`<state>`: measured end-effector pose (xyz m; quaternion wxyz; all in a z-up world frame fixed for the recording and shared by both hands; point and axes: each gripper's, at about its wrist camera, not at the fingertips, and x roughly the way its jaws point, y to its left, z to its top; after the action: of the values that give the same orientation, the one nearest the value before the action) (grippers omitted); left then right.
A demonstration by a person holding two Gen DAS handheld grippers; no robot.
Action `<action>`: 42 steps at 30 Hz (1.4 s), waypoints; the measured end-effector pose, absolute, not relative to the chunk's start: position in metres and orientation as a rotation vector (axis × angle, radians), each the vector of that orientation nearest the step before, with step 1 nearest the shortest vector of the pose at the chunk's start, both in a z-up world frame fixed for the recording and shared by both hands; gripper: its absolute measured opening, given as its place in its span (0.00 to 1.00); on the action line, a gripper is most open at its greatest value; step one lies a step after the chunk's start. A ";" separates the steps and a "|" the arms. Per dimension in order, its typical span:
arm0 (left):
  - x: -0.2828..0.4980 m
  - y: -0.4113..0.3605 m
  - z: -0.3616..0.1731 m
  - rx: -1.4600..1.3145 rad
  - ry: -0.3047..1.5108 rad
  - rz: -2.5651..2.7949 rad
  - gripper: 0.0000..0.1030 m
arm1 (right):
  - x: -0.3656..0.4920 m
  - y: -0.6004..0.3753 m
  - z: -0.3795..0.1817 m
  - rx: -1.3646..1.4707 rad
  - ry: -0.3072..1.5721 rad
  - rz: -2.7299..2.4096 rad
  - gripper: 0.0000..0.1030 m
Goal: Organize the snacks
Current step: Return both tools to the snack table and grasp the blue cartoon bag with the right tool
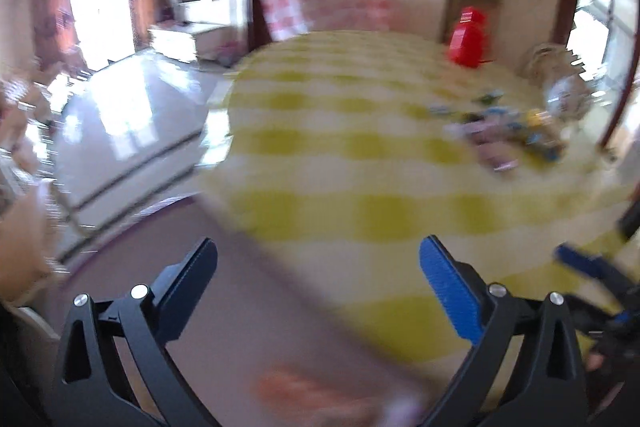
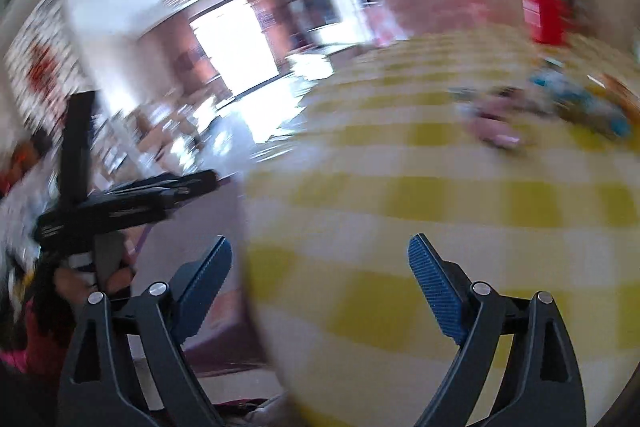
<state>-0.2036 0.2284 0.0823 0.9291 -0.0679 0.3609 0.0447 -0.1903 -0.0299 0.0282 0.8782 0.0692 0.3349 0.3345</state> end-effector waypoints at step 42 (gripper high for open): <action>0.041 0.022 0.008 -0.150 0.929 0.165 0.98 | 0.118 -0.216 -0.015 0.518 0.874 -0.109 0.85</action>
<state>0.0405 0.0225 0.0079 0.8880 -0.0721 0.4471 0.0796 0.1182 -0.2156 -0.0151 0.8723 0.2476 0.4184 -0.0523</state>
